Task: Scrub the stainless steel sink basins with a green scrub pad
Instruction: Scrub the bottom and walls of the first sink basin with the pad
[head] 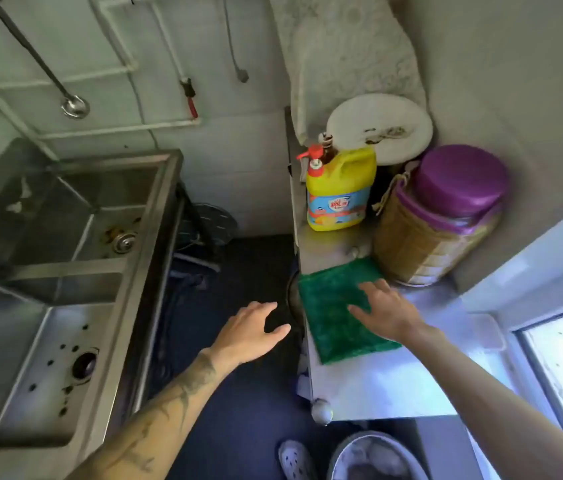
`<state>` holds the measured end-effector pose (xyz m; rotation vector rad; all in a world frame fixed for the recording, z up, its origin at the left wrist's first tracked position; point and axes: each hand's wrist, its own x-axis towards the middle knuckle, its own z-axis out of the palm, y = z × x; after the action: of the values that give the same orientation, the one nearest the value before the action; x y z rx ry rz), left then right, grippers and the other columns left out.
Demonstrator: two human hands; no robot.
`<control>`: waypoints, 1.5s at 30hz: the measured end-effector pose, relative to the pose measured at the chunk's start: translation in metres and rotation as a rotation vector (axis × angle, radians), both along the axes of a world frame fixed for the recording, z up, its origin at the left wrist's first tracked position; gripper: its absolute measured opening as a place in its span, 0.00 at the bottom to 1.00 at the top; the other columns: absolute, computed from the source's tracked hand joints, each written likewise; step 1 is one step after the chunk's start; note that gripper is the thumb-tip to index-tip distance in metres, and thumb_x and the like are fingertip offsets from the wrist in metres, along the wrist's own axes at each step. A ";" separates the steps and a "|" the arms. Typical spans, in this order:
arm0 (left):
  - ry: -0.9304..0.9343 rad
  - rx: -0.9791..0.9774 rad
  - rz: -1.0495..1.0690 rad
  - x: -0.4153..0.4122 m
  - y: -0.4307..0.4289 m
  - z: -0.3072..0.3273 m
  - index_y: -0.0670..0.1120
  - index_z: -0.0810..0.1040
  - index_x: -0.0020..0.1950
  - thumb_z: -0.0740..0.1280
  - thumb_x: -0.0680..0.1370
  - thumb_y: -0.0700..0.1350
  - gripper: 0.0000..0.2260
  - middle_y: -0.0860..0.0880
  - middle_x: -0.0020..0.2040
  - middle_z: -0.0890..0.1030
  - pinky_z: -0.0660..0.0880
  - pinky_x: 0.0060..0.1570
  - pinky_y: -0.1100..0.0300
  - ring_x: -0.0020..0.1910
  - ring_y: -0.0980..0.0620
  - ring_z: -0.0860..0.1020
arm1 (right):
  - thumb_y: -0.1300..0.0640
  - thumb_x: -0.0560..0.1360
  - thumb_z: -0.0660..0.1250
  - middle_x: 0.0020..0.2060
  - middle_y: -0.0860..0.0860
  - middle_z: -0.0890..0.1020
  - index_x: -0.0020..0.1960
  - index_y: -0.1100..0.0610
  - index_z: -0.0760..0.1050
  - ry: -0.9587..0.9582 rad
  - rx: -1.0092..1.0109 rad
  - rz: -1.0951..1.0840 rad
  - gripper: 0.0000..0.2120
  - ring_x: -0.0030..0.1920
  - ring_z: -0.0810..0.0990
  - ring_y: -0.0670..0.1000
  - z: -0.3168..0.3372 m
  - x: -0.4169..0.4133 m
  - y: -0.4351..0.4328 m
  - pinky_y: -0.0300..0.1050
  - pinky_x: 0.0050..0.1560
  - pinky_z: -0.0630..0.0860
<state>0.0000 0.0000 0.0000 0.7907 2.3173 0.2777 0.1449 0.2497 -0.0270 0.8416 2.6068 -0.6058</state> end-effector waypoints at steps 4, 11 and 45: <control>-0.066 -0.017 -0.015 -0.004 0.024 -0.021 0.53 0.63 0.86 0.63 0.85 0.63 0.32 0.48 0.83 0.66 0.65 0.78 0.49 0.83 0.46 0.64 | 0.35 0.80 0.64 0.68 0.56 0.70 0.78 0.55 0.65 0.015 0.090 -0.107 0.35 0.71 0.70 0.62 -0.017 -0.015 -0.001 0.56 0.66 0.73; -0.112 0.005 0.003 -0.006 0.037 -0.044 0.52 0.63 0.86 0.64 0.84 0.64 0.33 0.47 0.83 0.65 0.66 0.77 0.50 0.83 0.45 0.64 | 0.35 0.77 0.69 0.66 0.57 0.67 0.75 0.60 0.64 -0.038 0.197 -0.148 0.39 0.66 0.68 0.63 -0.030 -0.031 -0.018 0.56 0.64 0.73; 0.203 0.072 1.078 0.070 -0.523 0.022 0.48 0.65 0.84 0.62 0.86 0.58 0.29 0.44 0.81 0.70 0.67 0.78 0.49 0.79 0.41 0.69 | 0.51 0.85 0.62 0.55 0.58 0.80 0.60 0.63 0.74 0.271 -0.379 0.795 0.14 0.57 0.80 0.59 0.079 -0.181 -0.580 0.51 0.55 0.75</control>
<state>0.0700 -0.5227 0.0216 -0.5067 2.7262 0.7598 -0.0364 -0.3302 0.0516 -0.4125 2.6113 -0.9480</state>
